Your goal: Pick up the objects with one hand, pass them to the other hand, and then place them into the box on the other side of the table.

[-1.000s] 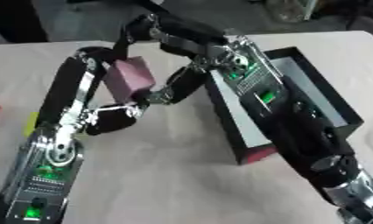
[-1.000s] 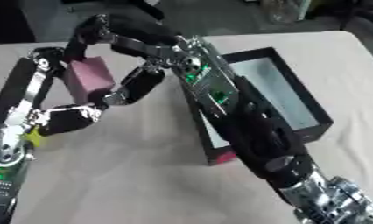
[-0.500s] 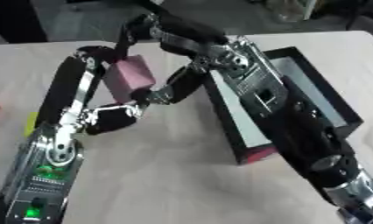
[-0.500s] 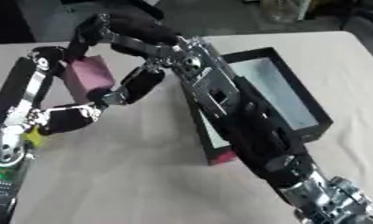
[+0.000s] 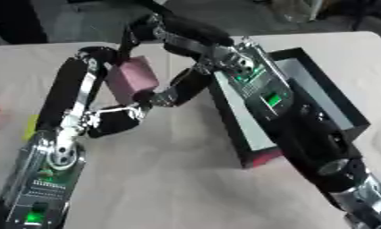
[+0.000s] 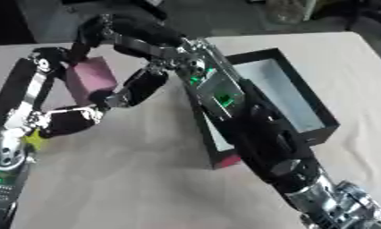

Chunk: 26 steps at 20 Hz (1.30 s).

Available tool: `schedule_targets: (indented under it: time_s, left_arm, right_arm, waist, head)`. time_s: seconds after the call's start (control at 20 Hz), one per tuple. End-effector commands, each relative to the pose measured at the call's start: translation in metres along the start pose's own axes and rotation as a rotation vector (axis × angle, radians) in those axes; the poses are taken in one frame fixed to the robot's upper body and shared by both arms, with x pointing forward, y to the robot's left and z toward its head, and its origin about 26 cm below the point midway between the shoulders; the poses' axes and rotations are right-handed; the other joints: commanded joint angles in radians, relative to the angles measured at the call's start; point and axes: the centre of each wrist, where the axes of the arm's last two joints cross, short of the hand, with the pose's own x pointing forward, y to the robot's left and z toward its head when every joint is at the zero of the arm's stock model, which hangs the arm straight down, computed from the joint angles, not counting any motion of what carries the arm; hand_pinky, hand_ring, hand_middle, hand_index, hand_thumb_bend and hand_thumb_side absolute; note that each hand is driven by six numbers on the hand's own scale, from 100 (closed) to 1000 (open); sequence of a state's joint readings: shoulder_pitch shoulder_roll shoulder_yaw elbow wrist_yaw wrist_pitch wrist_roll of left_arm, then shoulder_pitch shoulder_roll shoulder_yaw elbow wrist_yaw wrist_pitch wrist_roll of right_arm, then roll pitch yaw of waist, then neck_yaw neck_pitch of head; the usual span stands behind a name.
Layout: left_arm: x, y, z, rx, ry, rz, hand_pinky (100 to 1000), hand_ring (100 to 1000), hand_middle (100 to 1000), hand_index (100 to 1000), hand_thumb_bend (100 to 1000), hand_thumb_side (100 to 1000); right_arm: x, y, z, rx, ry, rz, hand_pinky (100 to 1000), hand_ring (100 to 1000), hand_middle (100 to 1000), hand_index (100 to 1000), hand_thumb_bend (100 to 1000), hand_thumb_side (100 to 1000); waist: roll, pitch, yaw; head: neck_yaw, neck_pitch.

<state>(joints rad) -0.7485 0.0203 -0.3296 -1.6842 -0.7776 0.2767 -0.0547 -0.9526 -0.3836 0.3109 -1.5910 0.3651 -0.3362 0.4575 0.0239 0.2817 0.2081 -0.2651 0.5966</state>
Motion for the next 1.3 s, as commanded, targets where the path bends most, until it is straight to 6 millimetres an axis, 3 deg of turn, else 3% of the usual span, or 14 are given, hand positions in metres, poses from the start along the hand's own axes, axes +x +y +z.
schedule_targets:
  time_s: [0.05,0.75,1.05,1.3]
  left_arm:
    - [0.0211,0.0087,-0.0049,0.044,-0.08,0.004,643,452,377,599,470,100]
    - [0.0202,0.0076,-0.0045,0.051,-0.067,-0.02,666,484,436,646,618,100]
    - [0.0198,0.0067,-0.0045,0.039,-0.066,-0.032,681,522,489,700,715,179]
    - [0.0197,0.007,-0.0045,0.041,-0.059,-0.044,690,539,516,726,744,218]
  right_arm:
    - [0.0022,-0.0018,-0.0028,0.005,-0.005,0.002,757,715,320,661,301,100]
    - [0.0039,-0.003,-0.0026,-0.006,-0.005,-0.011,755,712,294,653,305,100]
    - [0.0042,-0.0034,-0.0023,-0.012,-0.004,-0.015,755,713,291,652,305,100]
    - [0.005,-0.004,-0.0023,-0.016,-0.005,-0.015,755,711,288,650,308,100]
  waist:
    - [-0.001,-0.014,-0.001]
    - [0.001,-0.018,-0.002]
    - [0.001,-0.017,-0.001]
    - [0.001,-0.017,0.0]
  head:
    - [-0.001,-0.004]
    - [-0.001,-0.003]
    - [-0.001,-0.003]
    - [-0.001,-0.003]
